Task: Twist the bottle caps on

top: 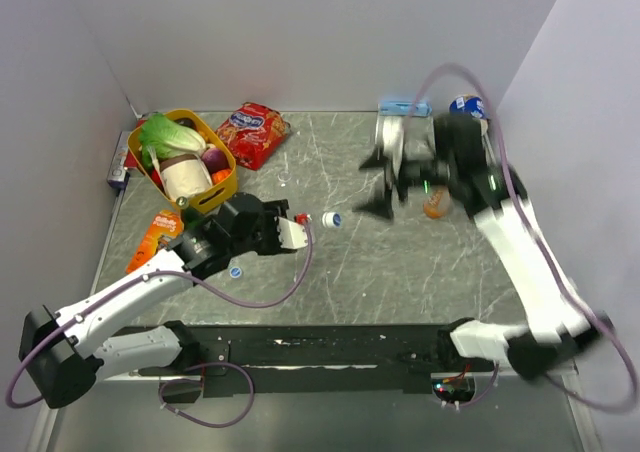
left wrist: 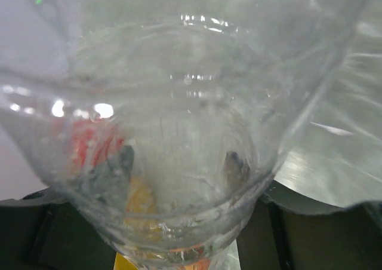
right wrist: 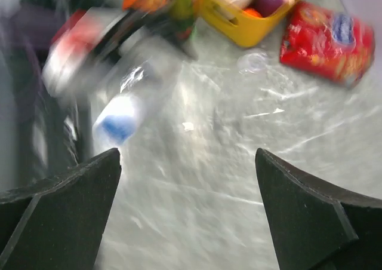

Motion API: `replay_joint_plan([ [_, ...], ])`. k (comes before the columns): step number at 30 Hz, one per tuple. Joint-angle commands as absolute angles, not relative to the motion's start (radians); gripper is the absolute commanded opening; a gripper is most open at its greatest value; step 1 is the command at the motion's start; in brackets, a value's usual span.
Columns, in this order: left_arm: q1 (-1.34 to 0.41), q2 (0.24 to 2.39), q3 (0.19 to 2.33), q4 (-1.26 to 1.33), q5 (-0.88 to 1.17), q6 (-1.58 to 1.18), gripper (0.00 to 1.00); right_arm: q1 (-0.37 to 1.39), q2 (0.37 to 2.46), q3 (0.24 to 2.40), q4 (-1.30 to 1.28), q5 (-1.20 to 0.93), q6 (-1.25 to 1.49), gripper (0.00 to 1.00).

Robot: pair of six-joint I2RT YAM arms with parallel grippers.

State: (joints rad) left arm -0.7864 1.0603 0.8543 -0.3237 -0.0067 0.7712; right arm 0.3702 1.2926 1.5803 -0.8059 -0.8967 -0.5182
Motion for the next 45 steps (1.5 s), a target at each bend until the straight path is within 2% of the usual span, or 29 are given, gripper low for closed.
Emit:
replay_joint_plan([
  [1, -0.767, 1.115, 1.004, -0.648, 0.391, 0.881, 0.01, 0.582, 0.956, 1.231, -0.685, -0.671, -1.240, 1.00],
  [2, -0.764, 1.127, 1.020, -0.664, 0.409, 0.881, 0.01, 0.621, 0.936, 1.197, -0.666, -0.608, -1.274, 1.00],
  [5, -0.764, 1.146, 1.046, -0.667, 0.462, 0.870, 0.01, 0.728, 0.920, 1.183, -0.715, -0.604, -1.358, 0.97],
  [6, -0.764, 1.144, 1.043, -0.661, 0.471, 0.874, 0.01, 0.744, 0.922, 1.181, -0.697, -0.595, -1.350, 0.89],
  [9, -0.762, 1.140, 1.045, -0.644, 0.477, 0.885, 0.01, 0.785, 0.919, 1.166, -0.651, -0.578, -1.365, 0.77],
  [15, -0.762, 1.131, 1.048, -0.630, 0.466, 0.891, 0.01, 0.807, 0.969, 1.230, -0.742, -0.613, -1.413, 0.57],
  [26, -0.761, 1.123, 1.014, -0.595, 0.420, 0.867, 0.01, 0.838, 0.933, 1.261, -0.802, -0.721, -1.434, 0.52],
  [38, -0.759, 1.129, 1.019, -0.566, 0.425, 0.854, 0.01, 0.876, 0.960, 1.281, -0.822, -0.709, -1.417, 0.42],
  [42, -0.759, 1.121, 1.011, -0.552, 0.420, 0.853, 0.01, 0.882, 0.982, 1.267, -0.741, -0.669, -1.298, 0.29],
  [45, -0.759, 1.098, 0.988, -0.473, 0.385, 0.819, 0.01, 0.881, 1.041, 1.284, -0.663, -0.568, -1.120, 0.13],
])
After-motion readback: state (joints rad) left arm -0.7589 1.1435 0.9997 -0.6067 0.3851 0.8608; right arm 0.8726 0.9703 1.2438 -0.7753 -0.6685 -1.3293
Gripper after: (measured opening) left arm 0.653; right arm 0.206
